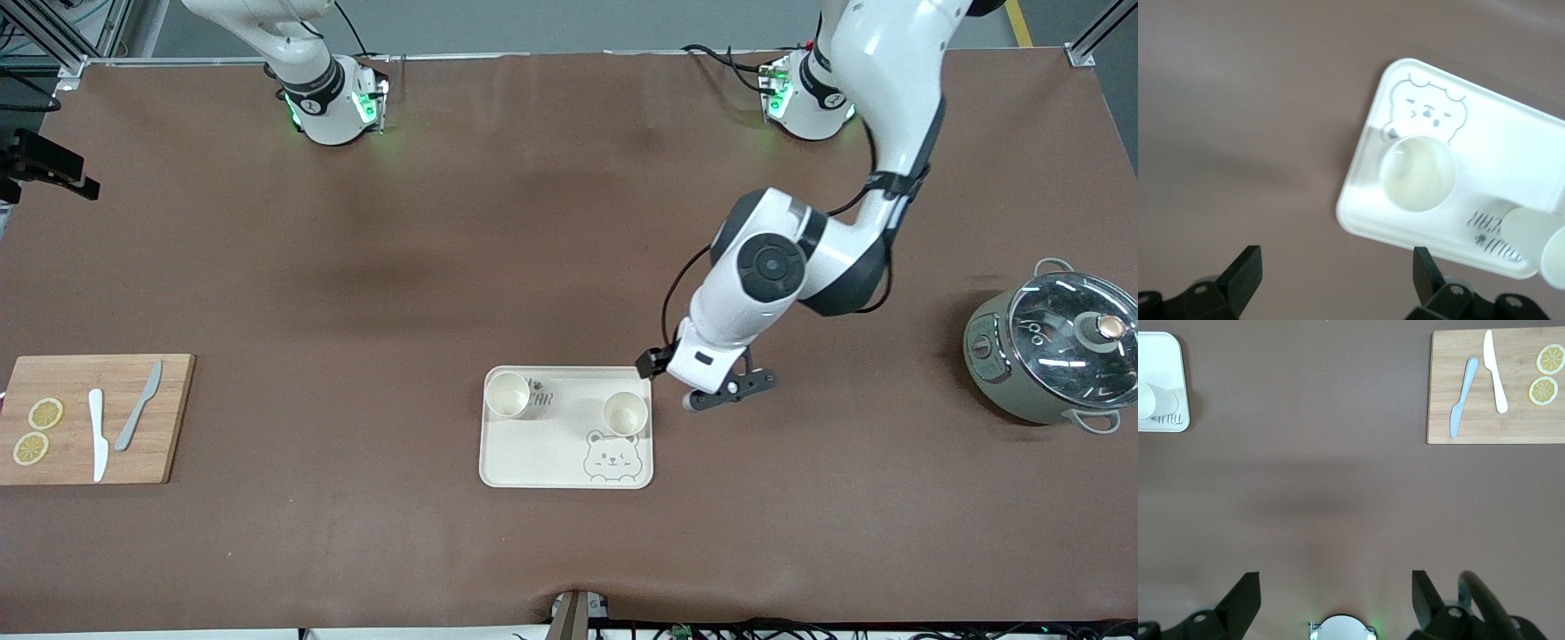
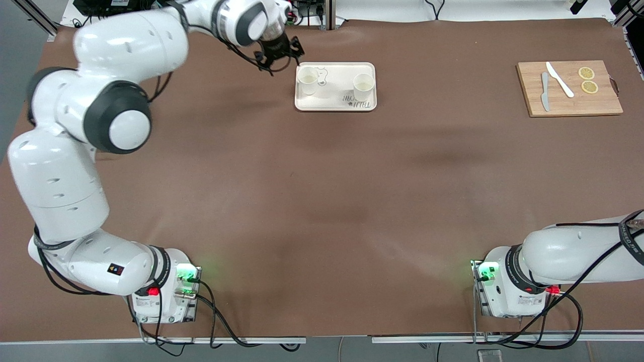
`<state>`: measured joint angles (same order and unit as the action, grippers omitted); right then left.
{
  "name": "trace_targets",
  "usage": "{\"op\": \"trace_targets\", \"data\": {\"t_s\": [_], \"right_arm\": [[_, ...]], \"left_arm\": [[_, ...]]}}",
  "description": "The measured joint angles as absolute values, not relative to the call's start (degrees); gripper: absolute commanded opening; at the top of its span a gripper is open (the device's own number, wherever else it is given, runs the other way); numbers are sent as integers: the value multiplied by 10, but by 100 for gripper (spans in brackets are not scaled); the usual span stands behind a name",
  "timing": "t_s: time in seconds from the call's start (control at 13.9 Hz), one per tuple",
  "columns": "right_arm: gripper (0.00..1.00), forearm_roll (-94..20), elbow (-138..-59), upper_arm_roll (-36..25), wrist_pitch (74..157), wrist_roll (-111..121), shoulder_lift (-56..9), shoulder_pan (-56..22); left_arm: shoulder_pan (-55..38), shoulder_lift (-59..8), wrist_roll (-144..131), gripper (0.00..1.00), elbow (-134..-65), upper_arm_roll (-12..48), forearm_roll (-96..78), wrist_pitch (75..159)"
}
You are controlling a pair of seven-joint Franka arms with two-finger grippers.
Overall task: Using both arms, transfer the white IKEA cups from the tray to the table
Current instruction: 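Move the left gripper over the white cup on the tray, then close the left gripper on the cup rim and lift it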
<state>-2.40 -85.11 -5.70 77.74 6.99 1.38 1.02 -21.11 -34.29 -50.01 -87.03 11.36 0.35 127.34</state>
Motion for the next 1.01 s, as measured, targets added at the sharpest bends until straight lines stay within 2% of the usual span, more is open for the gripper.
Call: {"op": "trace_targets", "data": {"t_s": [0.14,0.36,0.58,0.65,0.79,0.87,1.01], "right_arm": [[100,-24,-851,-57,777,70,12,11],[100,-24,-854,-58,777,69,7,20],[100,-24,-854,-58,778,69,-2,26],[100,-25,-854,-57,778,69,-6,26],[100,-25,-855,-55,779,69,-21,25],[100,-25,-855,-53,781,69,-32,24],[100,-26,-855,-50,787,70,-54,14]], "left_arm": [[-222,-373,-528,74,-870,113,4,1319],[-224,-402,-538,65,-870,112,4,1365],[-223,-415,-540,48,-869,107,4,1383],[-223,-420,-541,40,-869,106,4,1392],[-222,-433,-541,10,-869,105,4,1416],[-222,-439,-541,0,-869,105,4,1426],[-223,-444,-541,0,-869,105,4,1434]]}}
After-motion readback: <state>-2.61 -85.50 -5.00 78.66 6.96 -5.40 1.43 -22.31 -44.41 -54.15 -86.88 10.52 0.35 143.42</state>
